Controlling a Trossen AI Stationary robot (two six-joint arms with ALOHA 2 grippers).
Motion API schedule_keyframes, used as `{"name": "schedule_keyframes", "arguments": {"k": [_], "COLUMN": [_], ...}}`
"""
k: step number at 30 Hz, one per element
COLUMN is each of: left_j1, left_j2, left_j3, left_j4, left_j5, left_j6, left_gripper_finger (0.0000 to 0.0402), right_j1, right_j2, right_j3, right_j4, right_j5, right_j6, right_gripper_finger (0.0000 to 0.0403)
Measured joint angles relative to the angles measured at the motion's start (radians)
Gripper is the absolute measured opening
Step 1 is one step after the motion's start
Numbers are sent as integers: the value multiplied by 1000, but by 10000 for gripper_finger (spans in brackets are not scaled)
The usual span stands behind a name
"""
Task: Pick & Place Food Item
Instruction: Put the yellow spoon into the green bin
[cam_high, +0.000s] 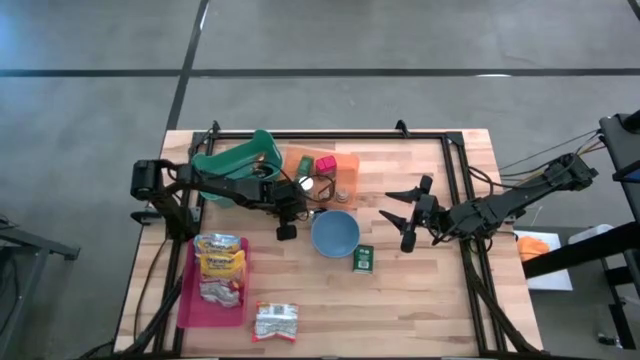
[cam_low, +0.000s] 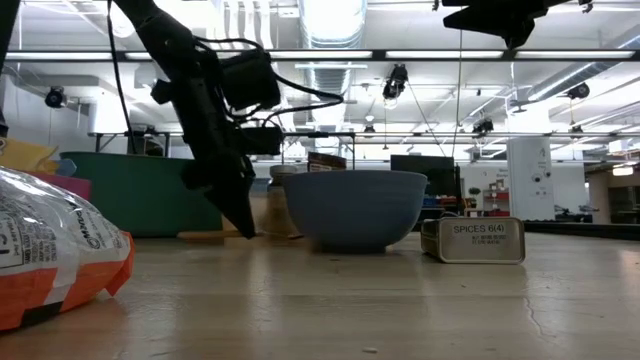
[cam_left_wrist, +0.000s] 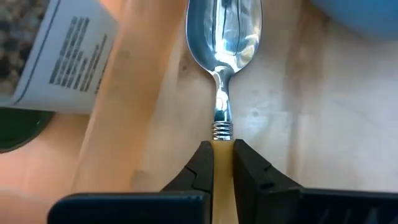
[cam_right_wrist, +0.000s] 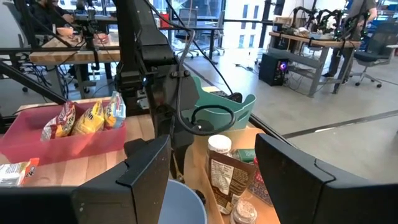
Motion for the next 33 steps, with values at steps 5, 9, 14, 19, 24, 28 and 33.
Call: {"name": "schedule_keyframes", "arguments": {"k": [5,9,14,19,24,28,33], "left_j1": [-7,-21,-24,-24,-26,-27,-27], "left_j2": [-28,-52,-88,-143,-225,-308,-425], "left_j3": [0,0,0,0,0,0,12], "left_j4": [-25,-51,-79,-100,-144,-201,-305], "left_j5": [75,82,56,38,38,36,-13], "left_j6": [-2,-2,-8,-25,-46,-57,-78], "left_gripper_finger": [20,20,20,20,20,20,20], "right_j1": [0,0,0,0,0,0,0], "right_j2": [0,0,0,0,0,0,0], "right_j3": [0,0,0,0,0,0,0], "right_j4": [3,4,7,9,10,9,9], "right_j5": [0,-1,-3,-4,-8,-8,-8], "right_j6": [-3,-3,-2,-1,0,0,0], "right_gripper_finger": [231,231,231,231,231,231,231]}}
